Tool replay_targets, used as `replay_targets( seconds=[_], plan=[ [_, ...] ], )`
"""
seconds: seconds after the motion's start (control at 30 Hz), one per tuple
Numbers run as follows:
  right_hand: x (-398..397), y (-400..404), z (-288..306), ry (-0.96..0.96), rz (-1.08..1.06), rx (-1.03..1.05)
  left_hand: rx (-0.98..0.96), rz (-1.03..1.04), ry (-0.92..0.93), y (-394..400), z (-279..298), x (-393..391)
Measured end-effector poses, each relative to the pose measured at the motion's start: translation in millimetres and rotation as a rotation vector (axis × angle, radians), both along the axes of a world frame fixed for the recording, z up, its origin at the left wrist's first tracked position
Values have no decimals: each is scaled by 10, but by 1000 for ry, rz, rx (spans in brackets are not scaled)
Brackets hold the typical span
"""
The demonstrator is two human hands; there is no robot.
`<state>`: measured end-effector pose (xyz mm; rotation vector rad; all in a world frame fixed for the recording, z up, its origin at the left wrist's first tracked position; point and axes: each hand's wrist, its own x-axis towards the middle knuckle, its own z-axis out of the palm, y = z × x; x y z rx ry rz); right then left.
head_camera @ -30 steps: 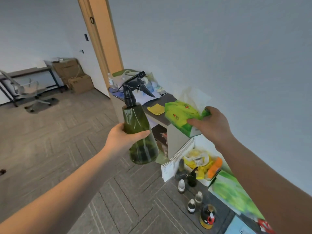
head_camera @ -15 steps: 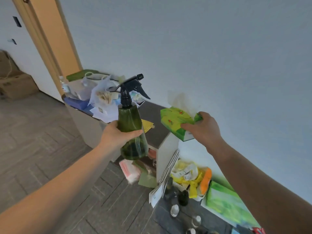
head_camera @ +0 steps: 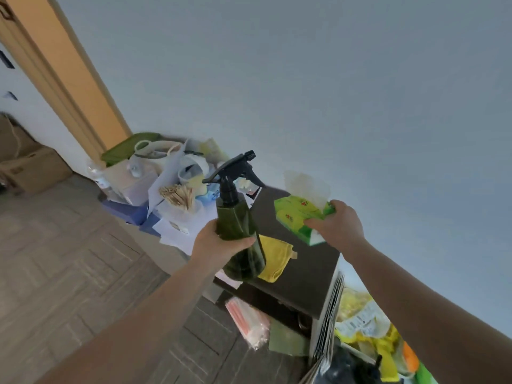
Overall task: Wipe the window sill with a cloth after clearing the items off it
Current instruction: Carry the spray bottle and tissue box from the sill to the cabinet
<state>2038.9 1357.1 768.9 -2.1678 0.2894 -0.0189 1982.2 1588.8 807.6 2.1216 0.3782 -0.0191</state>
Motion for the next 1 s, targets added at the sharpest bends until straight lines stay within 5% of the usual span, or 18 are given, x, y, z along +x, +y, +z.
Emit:
replay_targets(
  seconds=[0.27, 0.47, 1.0],
  plan=[
    [1074, 282, -229, 46, -83, -106, -12, -85, 0, 377, -230, 1404],
    [1412, 357, -521, 180, -334, -343, -41, -279, 60, 496, -649, 2429],
    [1975, 562, -1252, 348, -683, -274, 47, -678, 171, 117, -1449, 3768]
  ],
)
